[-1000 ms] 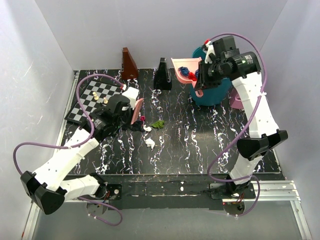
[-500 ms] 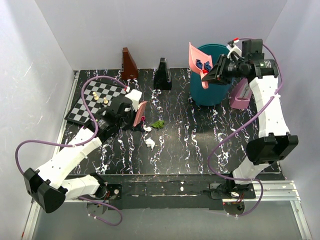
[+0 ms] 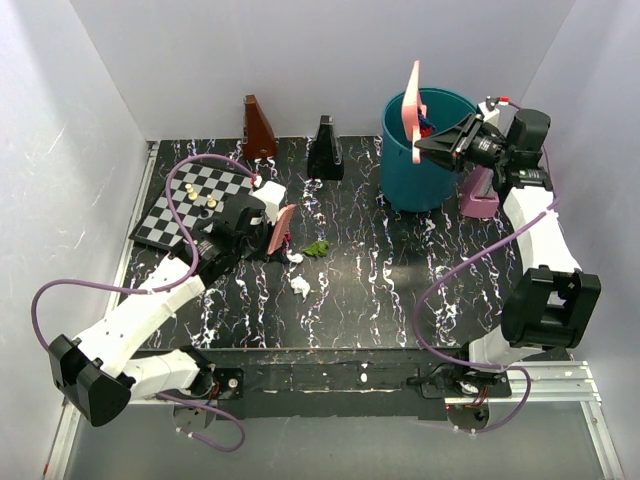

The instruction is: Sweep away the paper scraps from the table

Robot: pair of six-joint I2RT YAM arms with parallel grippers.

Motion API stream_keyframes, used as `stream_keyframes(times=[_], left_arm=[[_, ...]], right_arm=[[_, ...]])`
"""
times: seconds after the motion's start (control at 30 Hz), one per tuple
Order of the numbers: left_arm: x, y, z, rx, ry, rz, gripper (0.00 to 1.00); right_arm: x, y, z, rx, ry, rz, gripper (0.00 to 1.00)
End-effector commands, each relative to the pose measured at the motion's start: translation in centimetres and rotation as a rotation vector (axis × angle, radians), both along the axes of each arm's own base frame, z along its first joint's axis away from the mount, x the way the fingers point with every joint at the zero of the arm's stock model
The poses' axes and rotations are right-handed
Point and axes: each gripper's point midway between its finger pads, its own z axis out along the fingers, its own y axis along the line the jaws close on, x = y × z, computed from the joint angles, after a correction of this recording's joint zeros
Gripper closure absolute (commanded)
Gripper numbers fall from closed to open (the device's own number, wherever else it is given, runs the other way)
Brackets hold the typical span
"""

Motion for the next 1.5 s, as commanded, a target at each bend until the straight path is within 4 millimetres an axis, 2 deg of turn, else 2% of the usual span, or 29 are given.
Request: stream_keyframes(times=[0.0, 0.3, 0.43, 0.6, 0.77, 0.83, 0.87, 0.9, 1.0, 1.03, 1.17, 1.27, 1.47], left_arm=[[0.2, 0.1, 1.3, -0.029, -0.051, -0.003, 1.00], [0.2, -0.1, 1.2, -0.028, -0.048, -0.014, 1.00], [0.2, -0.2, 1.1, -0.024, -0.046, -0.018, 1.00], [0.2, -0.3, 1.1, -0.023, -0.043, -0.022, 1.00], [0.2, -0.3, 1.2, -0.027, -0.044, -0.024, 1.00], [0.3, -0.4, 1.3, -0.029, -0.048, -0.026, 1.00], [0.3, -0.5, 1.2, -0.027, -0.044, -0.027, 1.00], [0.4, -0.5, 1.3, -0.029, -0.048, -0.028, 1.00], [0.4, -0.5, 1.5, -0.029, -0.053, -0.026, 1.00], [0.5, -0.3, 1.5, -0.023, -0.053, -0.019, 1.00], [0.7, 0.3, 2.4, -0.012, -0.076, 0.004, 1.00], [0.7, 1.1, 3.0, 0.013, -0.087, 0.034, 1.00], [1.6, 4.0, 4.0, 0.153, -0.110, 0.144, 1.00]], right_arm=[[-1.2, -0.6, 5.5, 0.173, -0.193, 0.063, 0.99], [-0.5, -1.6, 5.4, 0.409, -0.170, 0.099, 0.99], [-0.4, -1.6, 4.4, 0.424, -0.161, 0.100, 0.99], [-0.6, -1.7, 4.3, 0.408, -0.171, 0.100, 0.99], [-2.6, -0.6, 5.6, 0.265, -0.246, 0.178, 0.99], [-3.5, 0.0, 5.1, 0.179, -0.255, 0.198, 0.99], [-4.1, 0.4, 5.2, 0.121, -0.325, 0.213, 0.99], [-4.6, 0.6, 4.7, 0.095, -0.266, 0.209, 0.99], [-6.2, 1.4, 3.4, -0.080, -0.275, 0.178, 0.99], [-6.6, 1.7, 3.7, -0.163, -0.322, 0.165, 0.99], [-9.3, 3.7, 0.8, -0.386, -0.287, 0.202, 0.99], [-10.9, 4.7, -2.2, -0.485, -0.238, 0.218, 0.99], [-15.0, 6.0, -9.5, -0.683, -0.147, 0.317, 0.99]])
